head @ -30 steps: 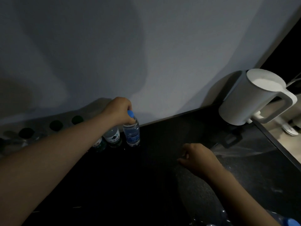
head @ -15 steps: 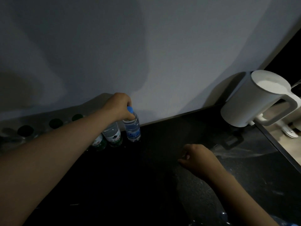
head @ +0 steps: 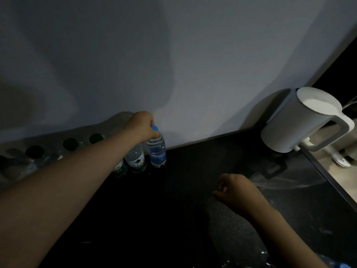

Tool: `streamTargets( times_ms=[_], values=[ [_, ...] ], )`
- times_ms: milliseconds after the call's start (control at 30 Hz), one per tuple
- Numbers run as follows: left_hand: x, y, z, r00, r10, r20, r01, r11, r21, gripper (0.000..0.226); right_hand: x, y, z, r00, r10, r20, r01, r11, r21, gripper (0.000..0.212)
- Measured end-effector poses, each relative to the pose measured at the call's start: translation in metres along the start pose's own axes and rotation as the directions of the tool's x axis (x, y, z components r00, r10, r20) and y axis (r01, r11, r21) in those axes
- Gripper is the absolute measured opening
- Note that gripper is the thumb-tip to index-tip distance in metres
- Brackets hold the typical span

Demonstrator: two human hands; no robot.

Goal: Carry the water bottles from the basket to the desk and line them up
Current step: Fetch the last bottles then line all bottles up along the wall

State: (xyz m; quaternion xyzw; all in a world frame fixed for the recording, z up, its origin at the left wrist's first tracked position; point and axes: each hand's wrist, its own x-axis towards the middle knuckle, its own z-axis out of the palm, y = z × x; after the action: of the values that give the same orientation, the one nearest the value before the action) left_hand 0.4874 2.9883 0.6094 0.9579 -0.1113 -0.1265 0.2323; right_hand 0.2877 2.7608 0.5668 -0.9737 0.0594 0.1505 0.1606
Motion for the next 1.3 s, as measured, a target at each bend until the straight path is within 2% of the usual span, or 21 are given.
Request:
streamTargets(
  times_ms=[233, 300, 567, 700, 900, 1100, 1300],
  values=[
    [-0.004, 0.001, 0.002, 0.998, -0.044, -0.050, 0.044, 0.999, 0.007, 0.034, -0.010, 0.002, -0.001, 0.999, 0.023, -0.025, -0.023, 1.000, -0.019, 0.018],
    [-0.003, 0.001, 0.003, 0.997, -0.050, -0.055, 0.050, 0.999, 0.002, 0.030, -0.013, 0.002, -0.001, 0.999, 0.033, -0.014, -0.033, 0.999, -0.016, 0.019],
    [-0.004, 0.001, 0.003, 0.997, -0.068, -0.020, 0.069, 0.997, 0.045, 0.036, -0.015, -0.001, -0.002, 0.999, 0.032, -0.008, -0.033, 0.999, -0.032, 0.016],
    [-0.013, 0.003, 0.002, 1.000, -0.027, -0.010, 0.028, 0.996, 0.086, 0.032, -0.018, -0.006, -0.004, 1.000, 0.013, -0.020, -0.014, 0.999, -0.031, 0.015],
    [-0.047, -0.007, -0.001, 0.989, 0.079, -0.127, -0.062, 0.989, 0.131, 0.032, -0.034, -0.010, -0.011, 1.000, 0.003, -0.025, -0.004, 0.999, -0.039, 0.014],
    [-0.106, -0.009, 0.012, 0.989, 0.146, -0.025, -0.145, 0.988, 0.049, 0.018, -0.064, -0.013, -0.014, 0.999, 0.026, -0.039, -0.030, 0.995, -0.090, 0.018],
    [-0.159, 0.011, 0.030, 0.963, 0.237, 0.128, -0.250, 0.964, 0.096, 0.038, -0.099, -0.011, -0.016, 0.995, 0.098, 0.003, -0.097, 0.989, -0.107, 0.021]
  ],
)
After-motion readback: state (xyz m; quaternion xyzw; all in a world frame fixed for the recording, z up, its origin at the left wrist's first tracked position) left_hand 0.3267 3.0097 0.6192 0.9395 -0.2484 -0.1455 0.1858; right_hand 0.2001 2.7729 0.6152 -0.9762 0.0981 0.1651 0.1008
